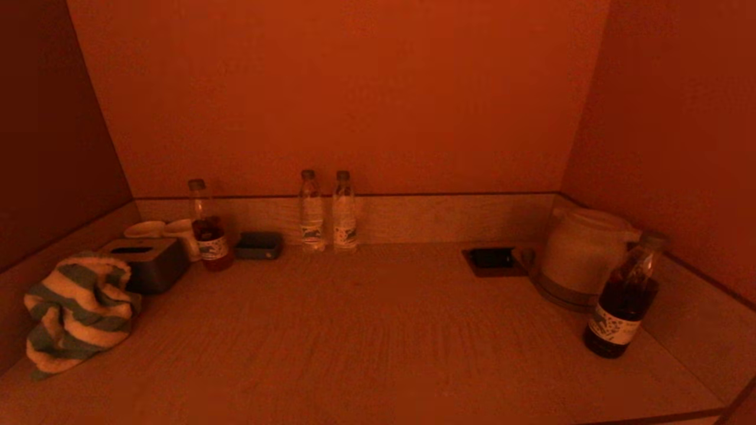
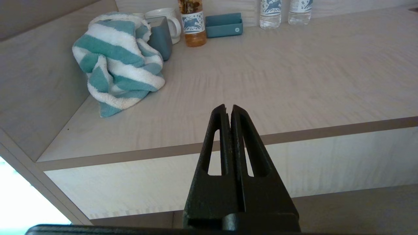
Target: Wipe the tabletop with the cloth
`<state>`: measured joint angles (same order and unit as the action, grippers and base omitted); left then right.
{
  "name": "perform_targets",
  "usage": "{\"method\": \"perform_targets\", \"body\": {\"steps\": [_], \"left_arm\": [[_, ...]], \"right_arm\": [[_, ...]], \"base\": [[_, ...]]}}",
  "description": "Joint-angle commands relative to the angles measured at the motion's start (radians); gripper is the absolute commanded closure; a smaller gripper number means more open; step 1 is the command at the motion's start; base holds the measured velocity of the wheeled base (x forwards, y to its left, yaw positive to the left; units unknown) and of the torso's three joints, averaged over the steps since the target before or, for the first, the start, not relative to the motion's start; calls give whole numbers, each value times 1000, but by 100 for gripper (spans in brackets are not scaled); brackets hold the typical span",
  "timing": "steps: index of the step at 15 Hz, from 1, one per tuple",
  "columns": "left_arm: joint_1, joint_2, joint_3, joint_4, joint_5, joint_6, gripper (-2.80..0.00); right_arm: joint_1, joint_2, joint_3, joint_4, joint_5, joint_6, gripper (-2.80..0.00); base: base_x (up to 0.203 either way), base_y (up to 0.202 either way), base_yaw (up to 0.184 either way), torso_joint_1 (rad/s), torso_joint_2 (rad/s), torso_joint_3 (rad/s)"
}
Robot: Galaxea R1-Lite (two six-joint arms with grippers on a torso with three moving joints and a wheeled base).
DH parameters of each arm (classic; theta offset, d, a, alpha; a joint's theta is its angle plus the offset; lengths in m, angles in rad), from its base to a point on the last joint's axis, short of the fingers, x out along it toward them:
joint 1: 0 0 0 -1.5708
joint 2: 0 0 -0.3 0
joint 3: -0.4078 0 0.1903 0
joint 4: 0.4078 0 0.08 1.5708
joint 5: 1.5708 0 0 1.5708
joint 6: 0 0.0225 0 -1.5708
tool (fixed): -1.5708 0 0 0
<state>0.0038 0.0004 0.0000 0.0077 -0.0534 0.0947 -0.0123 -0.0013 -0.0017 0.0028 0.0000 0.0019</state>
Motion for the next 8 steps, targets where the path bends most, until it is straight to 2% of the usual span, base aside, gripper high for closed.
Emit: {"method": "perform_targets", "body": {"steps": [1,8], "left_arm": [[1,0,0,-1,0,0,0],[1,0,0,0,0,0,0]], "right_arm": [[0,1,0,0,0,1,0],[0,1,0,0,0,0,0]], "base": [[0,0,0,0,0,0],[0,0,0,0,0,0]]}}
